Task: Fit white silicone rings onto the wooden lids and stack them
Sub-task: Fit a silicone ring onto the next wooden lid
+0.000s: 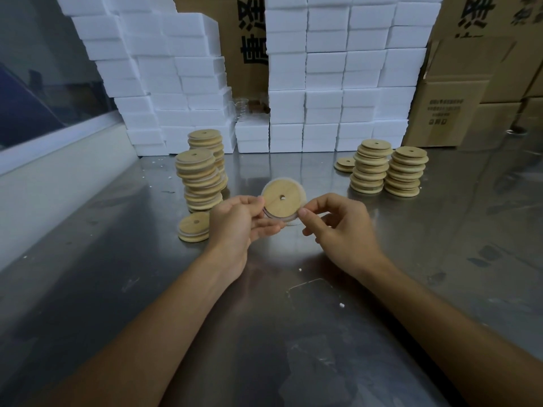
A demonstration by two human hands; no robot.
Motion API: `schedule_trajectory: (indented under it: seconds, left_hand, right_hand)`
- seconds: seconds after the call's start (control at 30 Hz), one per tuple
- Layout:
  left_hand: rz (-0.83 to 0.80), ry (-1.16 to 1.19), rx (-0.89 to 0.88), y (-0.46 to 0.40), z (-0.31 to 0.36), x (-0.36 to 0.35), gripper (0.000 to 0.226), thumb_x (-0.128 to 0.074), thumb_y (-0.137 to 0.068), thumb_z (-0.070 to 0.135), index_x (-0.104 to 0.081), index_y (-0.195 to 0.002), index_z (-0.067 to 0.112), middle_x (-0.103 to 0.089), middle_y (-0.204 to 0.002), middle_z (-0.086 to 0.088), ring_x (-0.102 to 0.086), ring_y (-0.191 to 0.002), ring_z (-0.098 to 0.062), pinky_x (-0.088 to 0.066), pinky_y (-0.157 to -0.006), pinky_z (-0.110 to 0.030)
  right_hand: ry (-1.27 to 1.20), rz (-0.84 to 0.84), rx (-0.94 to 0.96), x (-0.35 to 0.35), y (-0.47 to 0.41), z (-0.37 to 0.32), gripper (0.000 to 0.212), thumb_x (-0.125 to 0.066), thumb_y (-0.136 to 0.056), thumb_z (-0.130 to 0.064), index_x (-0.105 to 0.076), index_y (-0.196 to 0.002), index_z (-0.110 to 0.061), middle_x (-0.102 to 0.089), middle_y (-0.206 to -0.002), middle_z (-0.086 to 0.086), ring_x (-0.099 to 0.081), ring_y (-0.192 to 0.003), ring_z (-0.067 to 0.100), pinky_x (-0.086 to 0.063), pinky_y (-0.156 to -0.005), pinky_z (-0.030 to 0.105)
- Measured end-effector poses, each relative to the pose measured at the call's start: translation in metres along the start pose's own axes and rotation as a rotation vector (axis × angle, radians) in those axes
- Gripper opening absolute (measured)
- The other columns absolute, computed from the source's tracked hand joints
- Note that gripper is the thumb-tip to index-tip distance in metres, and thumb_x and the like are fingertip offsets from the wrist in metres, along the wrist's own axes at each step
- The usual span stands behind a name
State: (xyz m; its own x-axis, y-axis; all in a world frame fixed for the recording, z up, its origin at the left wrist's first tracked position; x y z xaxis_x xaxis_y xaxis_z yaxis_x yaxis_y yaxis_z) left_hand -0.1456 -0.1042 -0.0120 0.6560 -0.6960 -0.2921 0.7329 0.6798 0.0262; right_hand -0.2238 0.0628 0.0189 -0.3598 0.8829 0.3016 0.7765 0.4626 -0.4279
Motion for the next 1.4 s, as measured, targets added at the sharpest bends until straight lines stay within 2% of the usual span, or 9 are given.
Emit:
schedule_trajectory:
  seconds: [0.17, 0.33, 0.47, 0.57, 0.63, 0.8, 1.07, 1.27, 1.4]
  left_hand:
    - [0.210, -0.113, -0.115, -0.011, 0.022, 0.041, 0.014, -0.063, -0.087, 0.002, -0.062, -0.074, 0.007, -0.051, -0.045, 0.003, -0.048, -0.032, -0.014, -0.031, -0.033, -0.018]
    - [0.401, -0.219, -0.231, -0.019, 0.045, 0.084, 0.034, -0.067, -0.081, 0.008, -0.056, -0.051, 0.019, -0.050, -0.048, 0.001, -0.041, -0.045, -0.015, -0.032, -0.047, -0.021]
    - [0.507, -0.383, -0.302, -0.021, 0.056, 0.105, 0.022, -0.064, -0.079, 0.011, -0.058, -0.057, 0.013, -0.054, -0.056, -0.004, -0.051, -0.056, -0.016, -0.044, -0.058, -0.029]
    - [0.605, -0.443, -0.324, -0.019, 0.057, 0.122, 0.016, -0.059, -0.076, 0.012, -0.060, -0.066, 0.000, -0.046, -0.054, -0.005, -0.040, -0.050, -0.011, -0.034, -0.049, -0.026]
    - [0.647, -0.445, -0.293, -0.020, 0.054, 0.131, 0.013, -0.057, -0.074, 0.013, -0.059, -0.066, 0.003, -0.042, -0.055, -0.007, -0.038, -0.050, -0.015, -0.032, -0.048, -0.027]
    - [0.697, -0.511, -0.201, -0.021, 0.049, 0.141, 0.024, -0.054, -0.077, 0.020, -0.040, -0.058, 0.017, -0.036, -0.053, -0.001, -0.034, -0.047, -0.019, -0.031, -0.049, -0.026]
    - [0.644, -0.942, -0.184, -0.027, 0.051, 0.131, 0.024, -0.055, -0.079, 0.031, -0.049, -0.065, 0.014, -0.054, -0.070, -0.006, -0.053, -0.069, -0.032, -0.043, -0.064, -0.037]
    - [0.615, -0.913, -0.250, -0.029, 0.051, 0.124, 0.014, -0.059, -0.084, 0.022, -0.054, -0.080, 0.010, -0.060, -0.086, -0.011, -0.054, -0.078, -0.026, -0.038, -0.064, -0.036]
    - [0.602, -0.894, -0.283, -0.028, 0.051, 0.122, 0.014, -0.059, -0.085, 0.019, -0.057, -0.084, 0.005, -0.060, -0.084, -0.011, -0.052, -0.073, -0.022, -0.033, -0.052, -0.029]
  right_hand:
    - [0.031, 0.020, -0.045, 0.001, 0.000, 0.010, 0.011, -0.072, -0.089, -0.018, -0.067, -0.080, -0.016, -0.069, -0.071, -0.003, -0.069, -0.060, 0.014, -0.044, -0.052, 0.014]
    - [0.022, 0.038, -0.044, 0.003, 0.000, 0.011, 0.012, -0.073, -0.088, -0.019, -0.066, -0.078, -0.019, -0.069, -0.071, -0.001, -0.068, -0.056, 0.012, -0.047, -0.052, 0.017]
    - [0.020, 0.045, -0.041, 0.004, 0.000, 0.011, 0.013, -0.073, -0.088, -0.019, -0.066, -0.077, -0.021, -0.069, -0.070, -0.002, -0.068, -0.055, 0.012, -0.048, -0.052, 0.018]
    - [0.028, 0.051, -0.047, 0.004, -0.001, 0.014, 0.012, -0.073, -0.088, -0.019, -0.067, -0.078, -0.019, -0.069, -0.069, -0.003, -0.068, -0.055, 0.012, -0.048, -0.052, 0.018]
    - [0.025, 0.050, -0.049, 0.004, -0.002, 0.015, 0.012, -0.073, -0.088, -0.019, -0.067, -0.078, -0.019, -0.069, -0.069, -0.003, -0.068, -0.055, 0.013, -0.048, -0.053, 0.019]
    - [0.034, 0.048, -0.045, 0.005, -0.001, 0.015, 0.011, -0.073, -0.088, -0.021, -0.067, -0.079, -0.020, -0.069, -0.070, -0.002, -0.067, -0.055, 0.012, -0.048, -0.054, 0.019]
    - [0.032, 0.054, -0.040, 0.005, -0.002, 0.016, 0.012, -0.073, -0.088, -0.021, -0.067, -0.078, -0.021, -0.069, -0.071, -0.002, -0.068, -0.056, 0.012, -0.048, -0.054, 0.020]
    - [0.044, 0.093, -0.036, 0.012, -0.004, 0.017, 0.012, -0.073, -0.087, -0.022, -0.067, -0.078, -0.020, -0.070, -0.072, -0.001, -0.068, -0.060, 0.018, -0.055, -0.059, 0.031]
    - [0.066, 0.177, -0.065, 0.026, -0.008, 0.025, 0.010, -0.072, -0.088, -0.023, -0.069, -0.080, -0.019, -0.070, -0.073, -0.003, -0.068, -0.070, 0.017, -0.058, -0.069, 0.032]
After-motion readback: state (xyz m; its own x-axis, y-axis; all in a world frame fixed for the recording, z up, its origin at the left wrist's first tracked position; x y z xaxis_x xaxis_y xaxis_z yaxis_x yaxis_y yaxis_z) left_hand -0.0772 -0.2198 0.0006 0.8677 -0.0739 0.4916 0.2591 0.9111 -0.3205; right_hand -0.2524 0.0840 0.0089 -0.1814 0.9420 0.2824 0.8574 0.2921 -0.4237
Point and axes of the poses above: each hand's wrist, its own y-axis away from the middle knuckle, its own x-axis out of the back of the hand, z = x × y, the point moved 10 cm from there along -y, towards the middle knuckle
